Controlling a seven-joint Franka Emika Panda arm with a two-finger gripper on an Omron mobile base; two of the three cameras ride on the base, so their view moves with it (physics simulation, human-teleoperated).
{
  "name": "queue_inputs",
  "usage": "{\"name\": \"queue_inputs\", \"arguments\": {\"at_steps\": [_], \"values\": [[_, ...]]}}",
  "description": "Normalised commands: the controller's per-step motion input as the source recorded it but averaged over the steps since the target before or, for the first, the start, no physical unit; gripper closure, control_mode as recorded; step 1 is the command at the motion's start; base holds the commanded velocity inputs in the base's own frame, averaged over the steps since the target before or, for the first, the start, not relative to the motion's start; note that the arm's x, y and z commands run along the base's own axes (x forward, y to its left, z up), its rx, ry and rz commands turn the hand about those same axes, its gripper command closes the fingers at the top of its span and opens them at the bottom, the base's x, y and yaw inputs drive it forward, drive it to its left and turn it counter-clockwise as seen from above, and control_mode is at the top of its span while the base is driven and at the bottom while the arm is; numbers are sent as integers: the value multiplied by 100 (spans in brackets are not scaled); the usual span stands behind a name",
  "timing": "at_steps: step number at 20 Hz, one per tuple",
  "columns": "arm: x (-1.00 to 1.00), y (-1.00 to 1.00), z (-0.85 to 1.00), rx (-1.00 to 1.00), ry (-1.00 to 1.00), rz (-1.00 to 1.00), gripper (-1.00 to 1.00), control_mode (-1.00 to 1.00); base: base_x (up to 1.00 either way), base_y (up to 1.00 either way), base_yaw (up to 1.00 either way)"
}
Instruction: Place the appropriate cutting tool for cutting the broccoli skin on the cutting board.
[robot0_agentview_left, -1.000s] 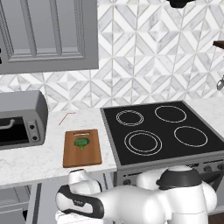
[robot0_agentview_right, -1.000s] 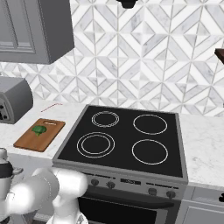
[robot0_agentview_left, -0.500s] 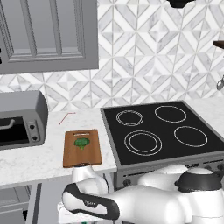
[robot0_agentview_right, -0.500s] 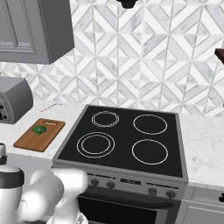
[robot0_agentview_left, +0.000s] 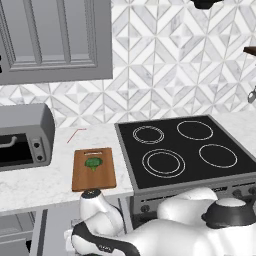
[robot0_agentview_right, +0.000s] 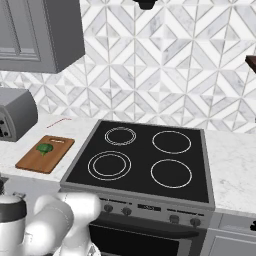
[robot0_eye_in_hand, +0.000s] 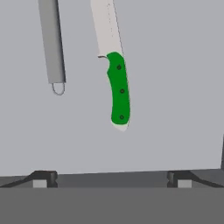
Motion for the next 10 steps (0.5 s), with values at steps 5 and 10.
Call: {"name": "queue_inputs", "arguments": {"at_steps": [5, 10], "values": [[37, 0, -21, -6, 0, 0, -100, -100, 0, 0, 0], [23, 8, -42, -8, 3, 0, -100, -100, 0, 0, 0]]}}
